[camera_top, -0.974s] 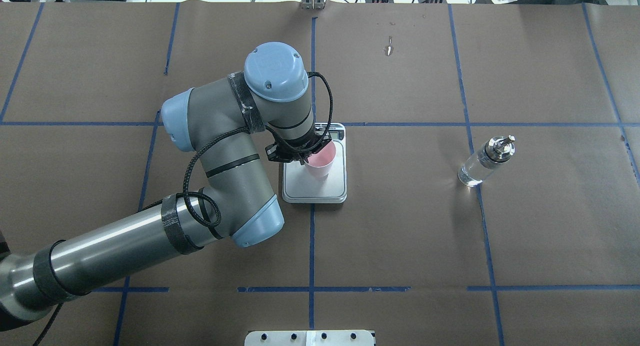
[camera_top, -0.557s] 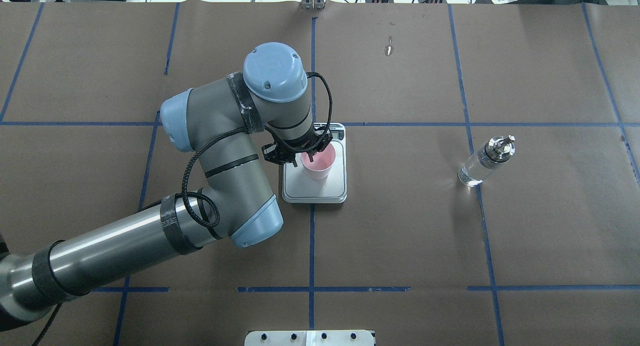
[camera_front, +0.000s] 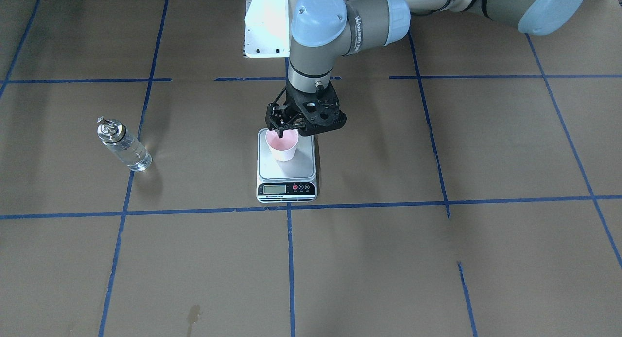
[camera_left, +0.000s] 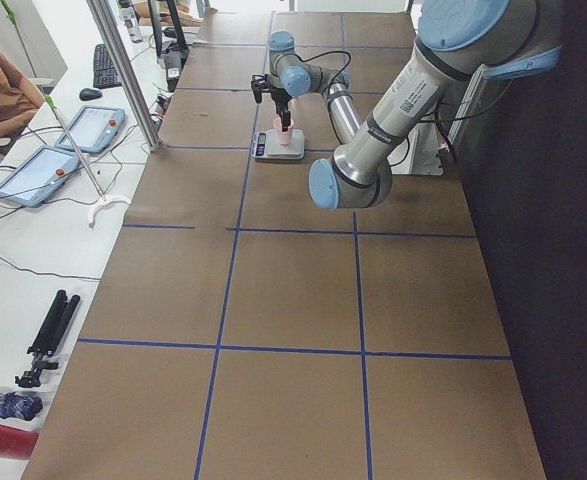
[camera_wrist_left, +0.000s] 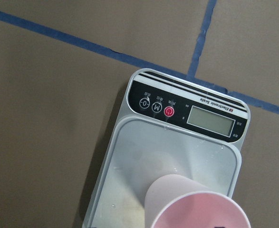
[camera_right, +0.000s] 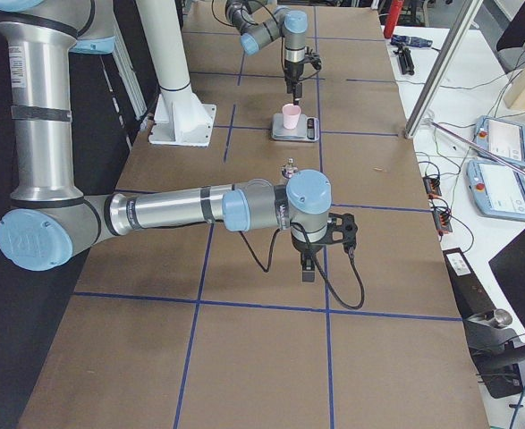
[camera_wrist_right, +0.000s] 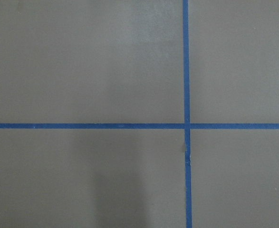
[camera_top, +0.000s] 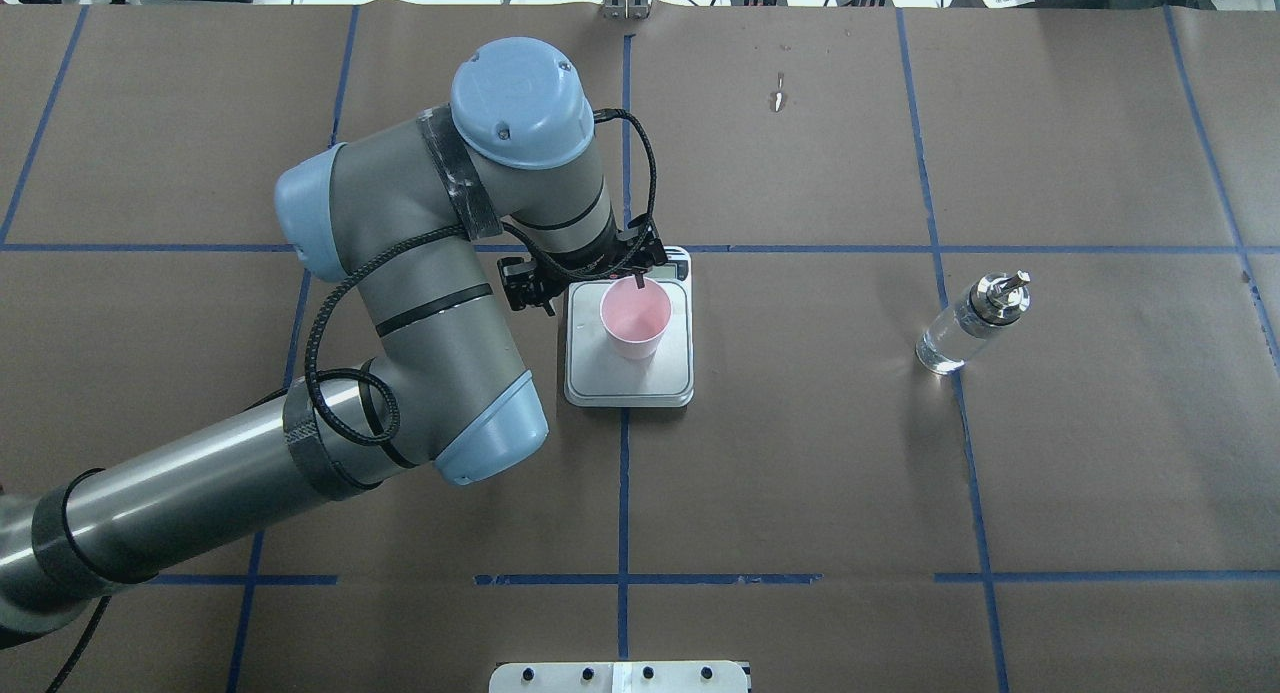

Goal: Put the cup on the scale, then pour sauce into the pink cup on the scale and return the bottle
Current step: 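Withdraw the left gripper away from the scale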

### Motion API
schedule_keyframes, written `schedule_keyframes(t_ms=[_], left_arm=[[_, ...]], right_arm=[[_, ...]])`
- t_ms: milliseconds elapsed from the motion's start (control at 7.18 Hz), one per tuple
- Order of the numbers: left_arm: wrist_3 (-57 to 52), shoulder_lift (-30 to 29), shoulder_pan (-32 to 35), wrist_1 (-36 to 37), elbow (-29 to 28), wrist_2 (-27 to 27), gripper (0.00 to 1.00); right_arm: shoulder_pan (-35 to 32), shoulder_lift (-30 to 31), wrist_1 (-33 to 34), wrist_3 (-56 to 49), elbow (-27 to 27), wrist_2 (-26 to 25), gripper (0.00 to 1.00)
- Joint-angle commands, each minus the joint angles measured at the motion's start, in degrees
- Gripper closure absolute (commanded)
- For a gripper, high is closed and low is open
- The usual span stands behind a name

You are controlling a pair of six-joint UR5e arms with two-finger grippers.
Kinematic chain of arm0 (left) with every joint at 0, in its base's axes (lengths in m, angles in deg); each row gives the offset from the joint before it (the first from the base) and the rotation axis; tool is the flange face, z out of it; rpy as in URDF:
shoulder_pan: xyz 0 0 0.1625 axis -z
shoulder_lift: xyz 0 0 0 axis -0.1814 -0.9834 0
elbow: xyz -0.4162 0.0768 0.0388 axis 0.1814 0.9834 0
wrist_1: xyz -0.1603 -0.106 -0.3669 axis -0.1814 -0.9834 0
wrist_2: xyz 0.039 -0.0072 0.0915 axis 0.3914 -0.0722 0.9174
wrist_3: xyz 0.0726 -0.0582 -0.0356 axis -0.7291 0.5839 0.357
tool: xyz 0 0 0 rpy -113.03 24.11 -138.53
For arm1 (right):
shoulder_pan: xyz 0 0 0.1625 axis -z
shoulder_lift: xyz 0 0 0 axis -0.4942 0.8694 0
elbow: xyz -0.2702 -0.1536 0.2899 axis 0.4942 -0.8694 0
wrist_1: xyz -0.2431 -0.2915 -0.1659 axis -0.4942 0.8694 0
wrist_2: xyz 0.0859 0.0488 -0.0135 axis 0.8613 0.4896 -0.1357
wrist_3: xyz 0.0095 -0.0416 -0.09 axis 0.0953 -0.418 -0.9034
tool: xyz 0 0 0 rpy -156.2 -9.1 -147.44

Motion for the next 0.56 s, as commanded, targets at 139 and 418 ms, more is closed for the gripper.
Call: schedule_keyframes(t_ms=[139,418], left_arm=[[-5.02,10.43,3.03,6.95,18.39,-0.14,0.0],[-13.6,12.14,5.92,13.69,24.4,-0.23,0.0]], right_arm=[[4.05,1.43,5.72,9.32,12.9,-0.25,0.0],[7.48,7.47,6.1,9.88,24.16,-1.39,0.0]])
